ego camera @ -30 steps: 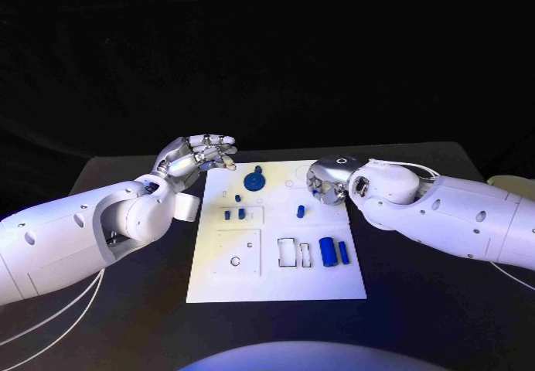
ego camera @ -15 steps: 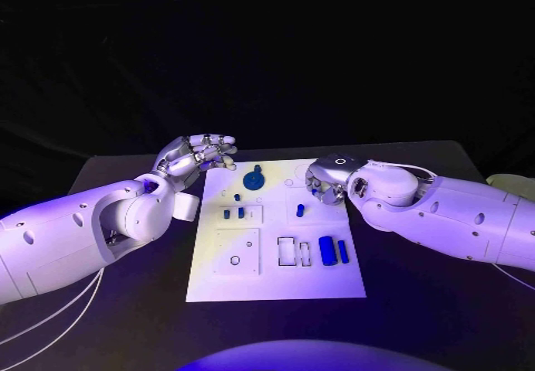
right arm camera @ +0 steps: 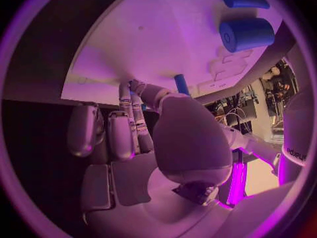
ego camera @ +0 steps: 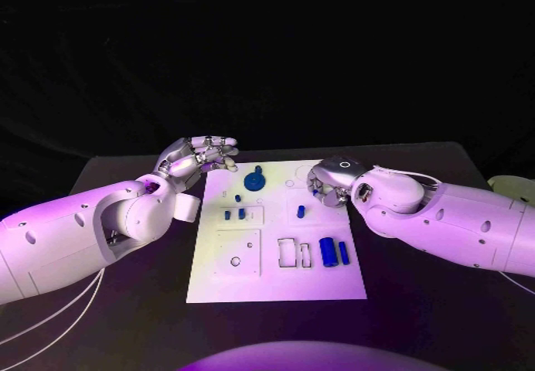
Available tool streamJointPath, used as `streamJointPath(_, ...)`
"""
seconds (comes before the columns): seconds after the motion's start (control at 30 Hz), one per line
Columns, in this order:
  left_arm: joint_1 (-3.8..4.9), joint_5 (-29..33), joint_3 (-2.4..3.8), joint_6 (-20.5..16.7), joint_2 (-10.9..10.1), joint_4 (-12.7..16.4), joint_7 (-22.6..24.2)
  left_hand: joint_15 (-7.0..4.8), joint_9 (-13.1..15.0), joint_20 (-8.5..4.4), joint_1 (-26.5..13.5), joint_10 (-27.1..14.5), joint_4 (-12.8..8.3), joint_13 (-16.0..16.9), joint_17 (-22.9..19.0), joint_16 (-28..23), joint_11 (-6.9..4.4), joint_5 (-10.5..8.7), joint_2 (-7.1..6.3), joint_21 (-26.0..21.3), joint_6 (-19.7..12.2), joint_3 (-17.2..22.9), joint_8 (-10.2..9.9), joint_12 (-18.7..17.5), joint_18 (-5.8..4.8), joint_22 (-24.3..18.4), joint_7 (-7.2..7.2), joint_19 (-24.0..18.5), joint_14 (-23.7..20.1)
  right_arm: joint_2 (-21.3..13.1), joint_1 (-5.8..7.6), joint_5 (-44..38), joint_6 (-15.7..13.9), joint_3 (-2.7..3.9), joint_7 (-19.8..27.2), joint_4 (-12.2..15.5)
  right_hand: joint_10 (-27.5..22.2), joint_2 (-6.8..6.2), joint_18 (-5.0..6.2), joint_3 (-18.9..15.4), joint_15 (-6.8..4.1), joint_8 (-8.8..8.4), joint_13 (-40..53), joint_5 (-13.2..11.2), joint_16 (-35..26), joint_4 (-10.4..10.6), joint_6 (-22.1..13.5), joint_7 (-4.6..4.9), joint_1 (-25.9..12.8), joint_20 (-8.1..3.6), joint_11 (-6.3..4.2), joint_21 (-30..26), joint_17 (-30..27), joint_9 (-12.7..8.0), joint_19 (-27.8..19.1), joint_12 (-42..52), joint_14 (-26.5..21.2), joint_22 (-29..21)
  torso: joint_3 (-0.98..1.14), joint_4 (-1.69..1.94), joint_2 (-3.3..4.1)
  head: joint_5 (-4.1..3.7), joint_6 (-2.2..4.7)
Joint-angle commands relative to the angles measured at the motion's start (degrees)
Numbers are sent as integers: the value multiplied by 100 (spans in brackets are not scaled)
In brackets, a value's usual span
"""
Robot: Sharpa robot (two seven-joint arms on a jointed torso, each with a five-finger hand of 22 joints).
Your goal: Assemble the parts on the task board
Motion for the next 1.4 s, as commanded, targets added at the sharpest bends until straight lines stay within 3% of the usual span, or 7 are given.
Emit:
streamJointPath(0.03,-2,23,7,141,13,4,-20,16,-10,1,-11,-28,-34,-9,7,-35,9,-3,52,-38,-24,7,-31,-41,-17,-10,16,-30,-48,-49,23,16,-358,26,50,139,49,10,-55,-29,-41,30,2,-14,25,15,34,-5,-45,15,-33,30,5,17,42,7,175,412,-1,-5,1,11,5)
streamJointPath(0.4,-2,22,7,153,16,-17,-39,20,-11,4,-12,-36,-36,-8,11,-38,13,-2,55,-42,-30,4,-36,-44,-17,-11,20,-35,-56,-366,89,232,-595,87,87,745,51,1,-62,-44,-42,30,1,-14,26,23,33,-10,-69,15,-35,63,4,23,58,-1,176,433,1,-14,-5,124,-3)
streamJointPath(0.63,-2,22,6,161,36,-44,-41,23,-12,7,-12,-43,-38,-8,14,-39,16,-2,57,-45,-36,2,-42,-47,-18,-11,24,-40,-64,-398,78,328,-789,97,159,1231,49,0,-62,-45,-42,29,0,-13,23,23,31,-11,-71,15,-36,65,-1,23,59,-4,174,435,4,5,-1,327,-3)
streamJointPath(0.8,-3,22,6,163,67,-68,-40,23,-12,7,-12,-43,-38,-8,14,-39,16,-2,57,-45,-36,2,-42,-47,-18,-11,24,-40,-64,-258,39,409,-807,99,212,1443,46,0,-65,-45,-42,26,-1,-10,27,23,25,-11,-74,15,-36,75,5,24,64,-8,176,442,-6,8,-5,531,-47)
streamJointPath(0.93,-2,22,6,162,97,-77,-38,23,-12,7,-12,-43,-38,-8,14,-39,16,-2,57,-45,-36,2,-42,-47,-18,-11,24,-40,-64,-88,-24,454,-777,93,253,1460,45,2,-64,-44,-42,24,-1,-8,24,25,23,-11,-76,14,-36,74,1,24,63,-11,175,441,-15,11,2,662,-90)
streamJointPath(1.1,0,22,6,144,146,-97,-37,26,-13,9,-13,-48,-40,-7,18,-40,19,-2,61,-48,-39,0,-45,-49,-18,-12,26,-44,-70,159,-220,486,-728,74,314,1395,43,8,-64,-43,-42,22,-2,-5,25,28,18,-10,-80,14,-35,73,1,25,63,-15,175,442,-13,14,5,765,-131)
streamJointPath(1.4,7,20,6,106,245,-131,-35,29,-13,12,-14,-50,-41,-6,22,-40,21,-2,63,-51,-40,-4,-48,-49,-18,-12,27,-46,-74,509,-545,485,-647,22,384,1178,40,14,-61,-42,-42,18,-4,-2,25,31,11,-9,-83,14,-34,62,1,26,57,-20,176,437,-10,3,7,1032,-247)
